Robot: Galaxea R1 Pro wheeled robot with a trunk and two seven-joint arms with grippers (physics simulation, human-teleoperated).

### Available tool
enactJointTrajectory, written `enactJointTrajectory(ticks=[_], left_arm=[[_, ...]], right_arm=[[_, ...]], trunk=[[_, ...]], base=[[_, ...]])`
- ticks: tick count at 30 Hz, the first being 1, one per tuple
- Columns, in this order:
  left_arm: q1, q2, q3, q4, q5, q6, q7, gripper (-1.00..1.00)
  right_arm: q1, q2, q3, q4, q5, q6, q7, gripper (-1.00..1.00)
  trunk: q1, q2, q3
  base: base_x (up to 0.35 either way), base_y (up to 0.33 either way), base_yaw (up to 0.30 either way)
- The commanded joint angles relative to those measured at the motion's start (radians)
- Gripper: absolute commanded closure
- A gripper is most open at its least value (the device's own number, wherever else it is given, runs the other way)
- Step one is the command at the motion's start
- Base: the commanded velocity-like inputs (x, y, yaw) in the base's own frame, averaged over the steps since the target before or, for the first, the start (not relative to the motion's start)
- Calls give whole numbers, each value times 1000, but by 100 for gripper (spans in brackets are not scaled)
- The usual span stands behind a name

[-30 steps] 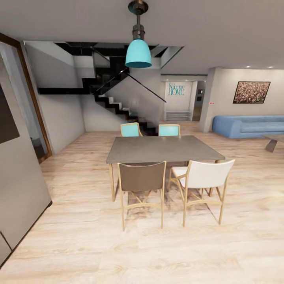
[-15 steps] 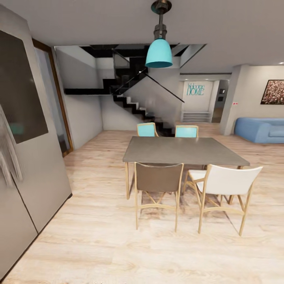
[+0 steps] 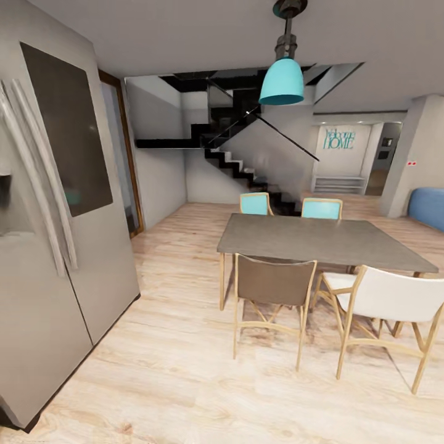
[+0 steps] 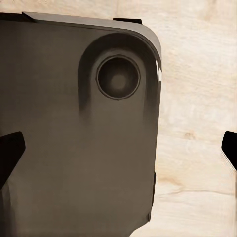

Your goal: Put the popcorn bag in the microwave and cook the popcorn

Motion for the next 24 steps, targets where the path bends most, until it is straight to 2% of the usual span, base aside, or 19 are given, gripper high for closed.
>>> enactJointTrajectory(ticks=[1, 17, 24], left_arm=[[0, 1, 7, -1, -2, -1, 0, -100], [0, 4, 6, 1, -4, 0, 0, -100], [0, 4, 6, 1, -4, 0, 0, -100]], right_arm=[[0, 0, 0, 0, 2, -3, 0, -100], [0, 1, -4, 0, -3, -36, 1, -100], [0, 4, -7, 1, -6, -34, 1, -100]], trunk=[[0, 0, -1], [0, 0, -1], [0, 0, -1]], base=[[0, 0, 282], [0, 0, 279], [0, 0, 50]])
